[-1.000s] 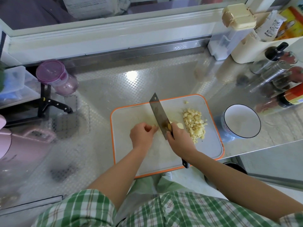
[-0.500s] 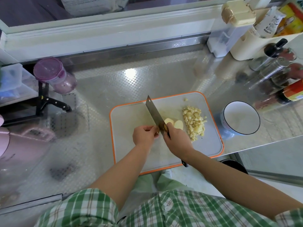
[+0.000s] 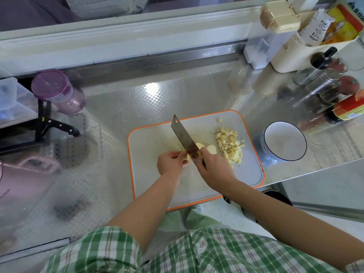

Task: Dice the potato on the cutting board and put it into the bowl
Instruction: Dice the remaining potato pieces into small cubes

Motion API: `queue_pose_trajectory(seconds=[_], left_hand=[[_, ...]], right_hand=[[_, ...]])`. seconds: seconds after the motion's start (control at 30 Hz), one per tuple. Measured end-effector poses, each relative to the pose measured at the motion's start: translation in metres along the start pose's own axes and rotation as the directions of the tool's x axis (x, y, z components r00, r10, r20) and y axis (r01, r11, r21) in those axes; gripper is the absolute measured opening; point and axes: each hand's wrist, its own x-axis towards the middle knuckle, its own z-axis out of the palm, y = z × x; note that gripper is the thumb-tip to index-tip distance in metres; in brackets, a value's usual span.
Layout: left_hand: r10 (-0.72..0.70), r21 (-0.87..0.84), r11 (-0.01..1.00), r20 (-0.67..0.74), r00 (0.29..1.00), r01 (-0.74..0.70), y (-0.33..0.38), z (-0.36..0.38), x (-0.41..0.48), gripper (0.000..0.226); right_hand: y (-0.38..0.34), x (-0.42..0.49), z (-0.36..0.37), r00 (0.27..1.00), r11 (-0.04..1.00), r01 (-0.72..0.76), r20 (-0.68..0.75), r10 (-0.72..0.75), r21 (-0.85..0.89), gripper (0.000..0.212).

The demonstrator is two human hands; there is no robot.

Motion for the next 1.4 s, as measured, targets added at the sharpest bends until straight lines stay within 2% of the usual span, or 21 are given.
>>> queue_pose_trajectory(seconds=[0.3, 0.57, 0.9, 1.03, 1.13, 1.3, 1.4], left_hand=[[0.037, 0.044, 0.998, -0.010, 0.999, -0.037, 0.001, 0.002, 0.004, 0.018], [0.053, 0.051, 0.997, 0.009, 0.999, -0.054, 0.000, 0.003, 0.006, 0.005], [0.045, 0.069, 0.997, -0.006, 0.999, -0.045, 0.006, 0.006, 0.004, 0.004], [0.040, 0.094, 0.995, -0.022, 0.999, -0.037, 0.006, 0.004, 0.006, 0.029], [0.051, 0.121, 0.992, -0.031, 0.998, -0.047, 0.004, 0.002, 0.005, 0.037], [0.052, 0.145, 0.988, -0.033, 0.998, -0.047, 0.005, 0.004, 0.007, 0.035], [0.052, 0.163, 0.986, -0.030, 0.998, -0.046, 0.003, 0.004, 0.009, 0.025]], right_hand=[[-0.008, 0.005, -0.001, 0.999, 0.998, 0.000, 0.054, 0.004, -0.070, 0.010], [-0.011, 0.016, 0.006, 0.997, 0.997, -0.015, 0.069, 0.020, -0.072, 0.010], [-0.005, 0.021, 0.010, 0.997, 0.999, -0.035, 0.075, 0.035, 0.002, 0.011], [-0.004, 0.023, 0.007, 0.996, 0.999, -0.028, 0.083, 0.025, 0.036, 0.015], [-0.004, 0.021, 0.006, 0.995, 0.999, -0.027, 0.094, 0.025, 0.022, 0.015], [-0.007, 0.022, 0.006, 0.994, 0.999, -0.036, 0.104, 0.038, -0.018, 0.014], [-0.009, 0.023, 0.010, 0.993, 0.999, -0.044, 0.111, 0.047, -0.025, 0.013]])
